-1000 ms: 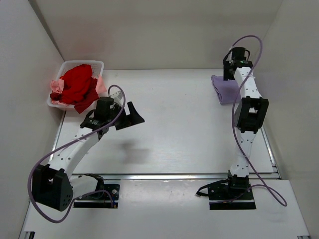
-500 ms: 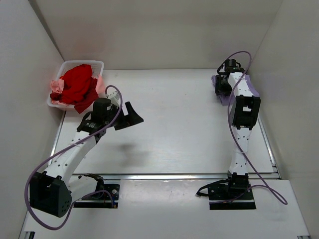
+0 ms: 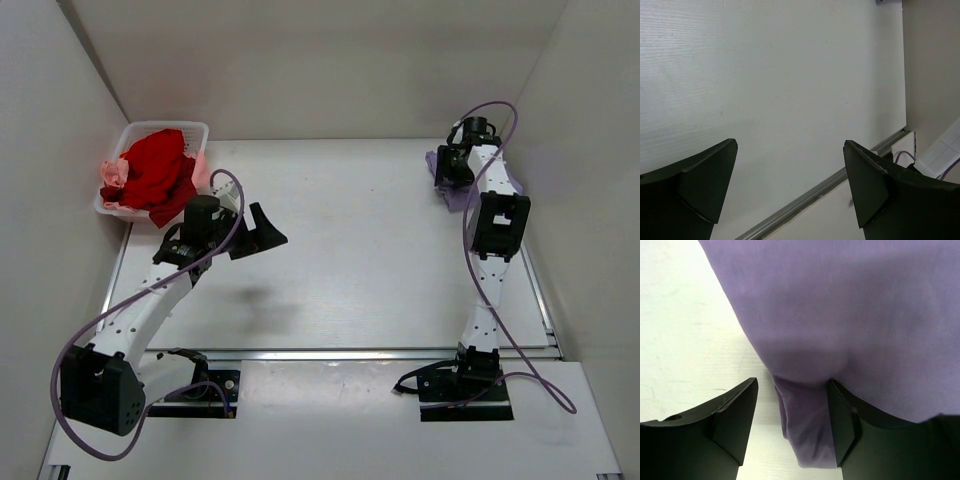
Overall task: Fold and stack the t-shirts
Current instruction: Put the neatly folded tshirt into the corner of the board with the right arm
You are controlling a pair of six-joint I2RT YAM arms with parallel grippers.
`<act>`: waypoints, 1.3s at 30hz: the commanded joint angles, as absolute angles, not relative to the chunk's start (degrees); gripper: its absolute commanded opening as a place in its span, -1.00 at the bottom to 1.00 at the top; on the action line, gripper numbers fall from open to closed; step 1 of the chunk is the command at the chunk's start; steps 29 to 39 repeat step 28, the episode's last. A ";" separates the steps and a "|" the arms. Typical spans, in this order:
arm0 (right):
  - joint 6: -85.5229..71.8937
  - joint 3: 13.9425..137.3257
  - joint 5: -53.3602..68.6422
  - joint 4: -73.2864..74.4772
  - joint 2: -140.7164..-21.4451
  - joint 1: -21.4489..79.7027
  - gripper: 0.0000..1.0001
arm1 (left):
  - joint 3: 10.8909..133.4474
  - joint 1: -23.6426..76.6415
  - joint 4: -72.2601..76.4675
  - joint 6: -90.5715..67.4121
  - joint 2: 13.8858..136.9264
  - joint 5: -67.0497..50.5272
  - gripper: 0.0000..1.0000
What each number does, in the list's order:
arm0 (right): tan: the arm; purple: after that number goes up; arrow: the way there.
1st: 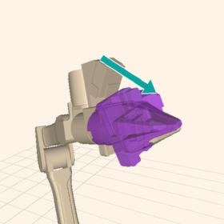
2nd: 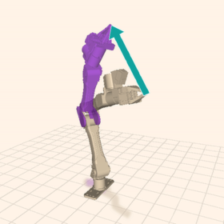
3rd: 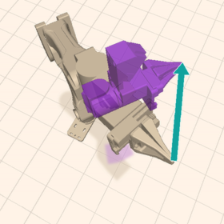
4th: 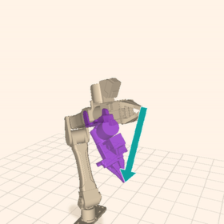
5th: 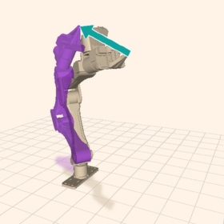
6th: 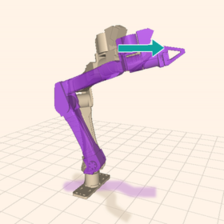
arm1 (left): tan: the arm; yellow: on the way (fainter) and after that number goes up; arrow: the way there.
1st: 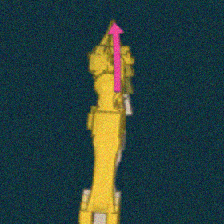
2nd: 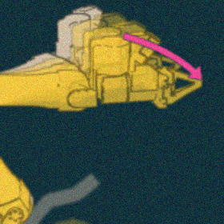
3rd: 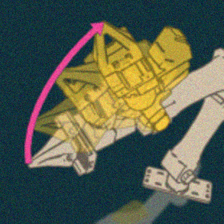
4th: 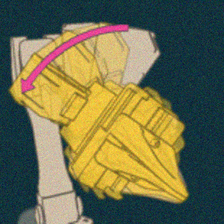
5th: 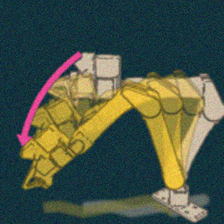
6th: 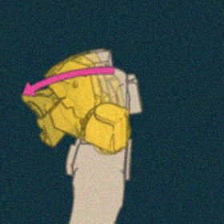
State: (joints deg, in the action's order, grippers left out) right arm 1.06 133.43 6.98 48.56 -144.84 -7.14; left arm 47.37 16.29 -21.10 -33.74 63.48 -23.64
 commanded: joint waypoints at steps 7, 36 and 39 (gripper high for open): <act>-4.92 137.72 3.61 41.83 -141.42 -7.56 0.11 | 50.10 17.40 -23.56 -31.73 59.77 -24.97 0.97; -6.05 105.68 -3.96 47.38 -96.43 1.66 0.25 | 48.34 19.86 -31.20 -21.18 52.65 -23.03 0.97; -6.05 105.68 -3.96 47.38 -96.43 1.66 0.25 | 48.34 19.86 -31.20 -21.18 52.65 -23.03 0.97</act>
